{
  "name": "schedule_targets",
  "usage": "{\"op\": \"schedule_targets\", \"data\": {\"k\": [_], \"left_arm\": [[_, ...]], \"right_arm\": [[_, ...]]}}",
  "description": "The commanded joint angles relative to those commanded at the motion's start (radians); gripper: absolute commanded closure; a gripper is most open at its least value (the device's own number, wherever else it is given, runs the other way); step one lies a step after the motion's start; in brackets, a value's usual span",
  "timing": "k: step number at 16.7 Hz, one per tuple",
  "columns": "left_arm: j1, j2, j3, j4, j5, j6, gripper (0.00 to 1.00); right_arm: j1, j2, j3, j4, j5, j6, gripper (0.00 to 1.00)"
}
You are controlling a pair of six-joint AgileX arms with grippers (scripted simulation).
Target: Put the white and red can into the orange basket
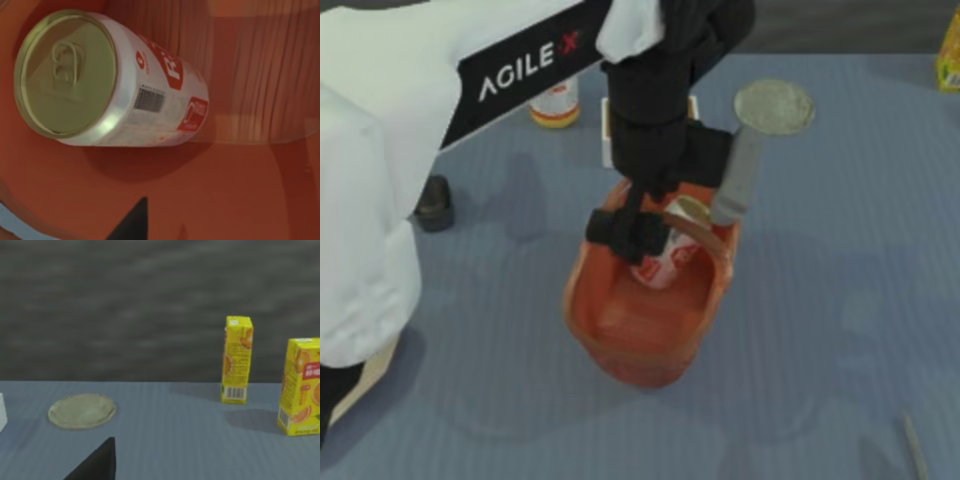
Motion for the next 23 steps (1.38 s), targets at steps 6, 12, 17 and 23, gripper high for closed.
{"op": "schedule_targets", "data": {"k": [6,12,17,23], "left_arm": [[0.0,0.0,0.0,0.0,0.0,0.0,0.83],[0.0,0.0,0.0,0.0,0.0,0.0,1.0],[0.0,0.0,0.0,0.0,0.0,0.0,1.0],[0.0,0.0,0.0,0.0,0.0,0.0,1.0]], "right_arm": [[0.0,0.0,0.0,0.0,0.0,0.0,0.0],[0.0,0.0,0.0,0.0,0.0,0.0,0.0],[0.0,0.0,0.0,0.0,0.0,0.0,0.0],[0.0,0.0,0.0,0.0,0.0,0.0,0.0]]}}
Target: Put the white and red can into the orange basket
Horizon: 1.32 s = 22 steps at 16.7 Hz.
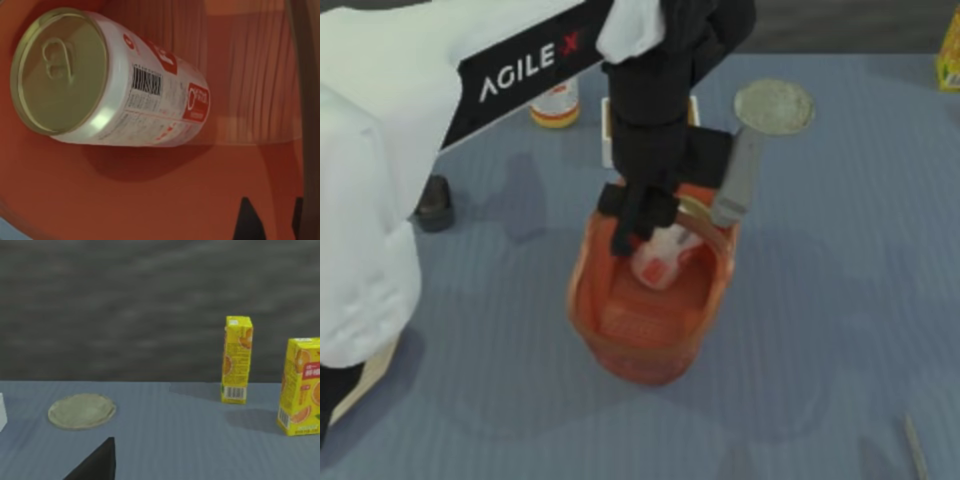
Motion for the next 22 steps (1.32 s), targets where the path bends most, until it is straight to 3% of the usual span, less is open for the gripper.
{"op": "schedule_targets", "data": {"k": [17,22], "left_arm": [[0.001,0.001,0.003,-0.004,0.0,0.002,1.0],[0.041,-0.013,0.12,-0.14,0.0,0.027,1.0]], "right_arm": [[0.0,0.0,0.0,0.0,0.0,0.0,0.0],[0.0,0.0,0.0,0.0,0.0,0.0,0.0]]}}
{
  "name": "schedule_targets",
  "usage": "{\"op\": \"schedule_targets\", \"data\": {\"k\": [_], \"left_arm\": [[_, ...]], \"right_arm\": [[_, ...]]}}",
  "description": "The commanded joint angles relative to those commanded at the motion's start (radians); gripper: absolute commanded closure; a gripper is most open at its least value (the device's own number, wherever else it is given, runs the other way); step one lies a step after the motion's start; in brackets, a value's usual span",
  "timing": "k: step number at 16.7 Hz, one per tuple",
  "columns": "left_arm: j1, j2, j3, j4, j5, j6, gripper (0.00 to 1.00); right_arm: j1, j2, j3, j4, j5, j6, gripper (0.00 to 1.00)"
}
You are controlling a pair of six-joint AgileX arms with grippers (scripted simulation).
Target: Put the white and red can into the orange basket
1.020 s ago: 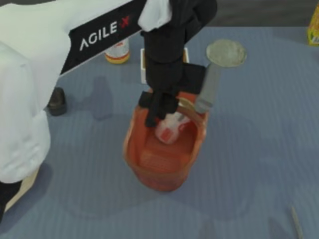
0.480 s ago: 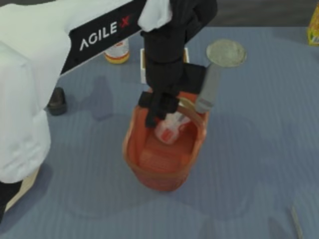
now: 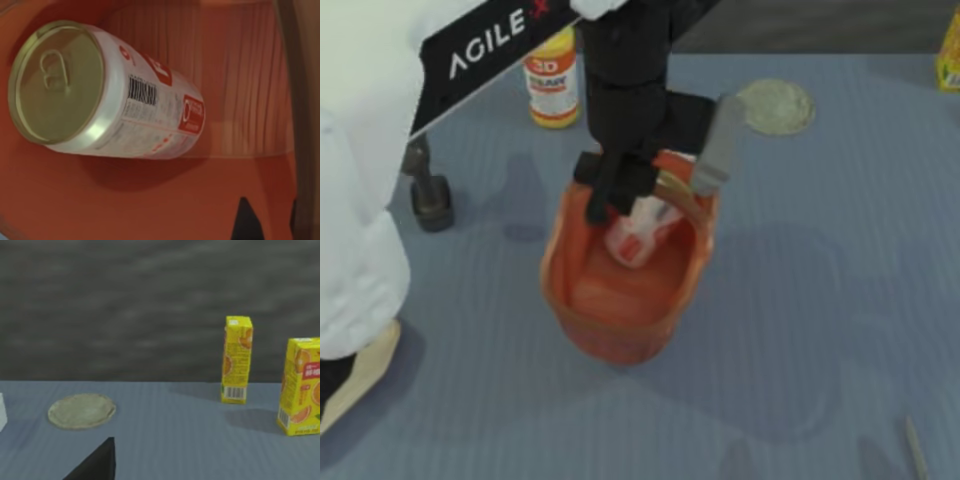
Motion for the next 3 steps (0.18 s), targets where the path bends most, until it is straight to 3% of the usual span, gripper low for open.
{"op": "schedule_targets", "data": {"k": [3], "left_arm": [[0.015,-0.009,0.042,-0.045,0.0,0.009,1.0]], "right_arm": [[0.0,0.0,0.0,0.0,0.0,0.0,0.0]]}}
